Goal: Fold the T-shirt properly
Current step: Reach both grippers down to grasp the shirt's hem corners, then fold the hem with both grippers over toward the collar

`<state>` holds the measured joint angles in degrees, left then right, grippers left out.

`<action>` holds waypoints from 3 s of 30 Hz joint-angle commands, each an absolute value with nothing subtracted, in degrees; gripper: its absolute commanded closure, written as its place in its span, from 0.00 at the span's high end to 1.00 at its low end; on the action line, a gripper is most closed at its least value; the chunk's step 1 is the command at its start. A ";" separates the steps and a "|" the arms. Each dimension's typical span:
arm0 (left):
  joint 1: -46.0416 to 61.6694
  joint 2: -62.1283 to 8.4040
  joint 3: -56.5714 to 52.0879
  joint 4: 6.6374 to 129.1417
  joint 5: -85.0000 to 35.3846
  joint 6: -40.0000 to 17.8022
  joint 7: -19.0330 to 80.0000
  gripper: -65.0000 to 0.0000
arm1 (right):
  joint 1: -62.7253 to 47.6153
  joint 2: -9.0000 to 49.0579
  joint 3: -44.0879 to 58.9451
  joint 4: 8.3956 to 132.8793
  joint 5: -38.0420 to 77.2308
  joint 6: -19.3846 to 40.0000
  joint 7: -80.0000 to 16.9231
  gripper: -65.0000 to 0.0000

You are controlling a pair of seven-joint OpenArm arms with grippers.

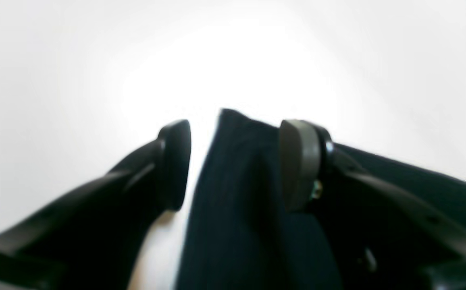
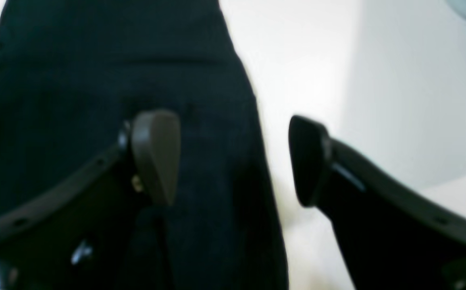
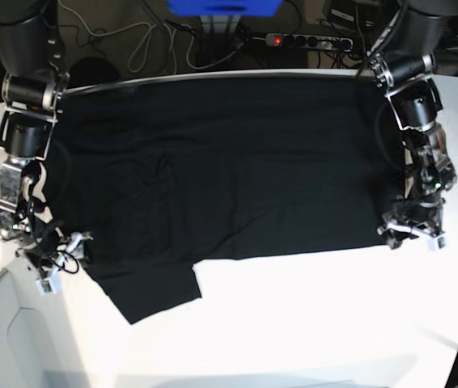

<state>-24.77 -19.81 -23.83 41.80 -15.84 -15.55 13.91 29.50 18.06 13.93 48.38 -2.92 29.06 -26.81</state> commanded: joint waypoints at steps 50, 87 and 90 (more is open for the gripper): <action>-23.52 -20.18 -19.82 33.80 -16.13 -9.71 7.52 0.00 | 34.95 16.84 10.86 25.98 -3.03 22.46 -4.53 0.62; 0.13 -19.38 -20.44 82.42 -28.09 -9.71 21.93 0.00 | 6.02 17.10 23.87 77.05 -2.77 22.90 -11.82 0.00; 3.21 -19.21 -22.73 86.29 -29.67 -9.71 21.93 0.00 | 3.47 15.87 26.07 79.96 -2.77 22.90 -11.82 0.00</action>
<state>3.77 -18.06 -22.02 85.43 -29.50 -10.04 23.40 2.44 15.22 26.00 78.81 -3.75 23.09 -13.82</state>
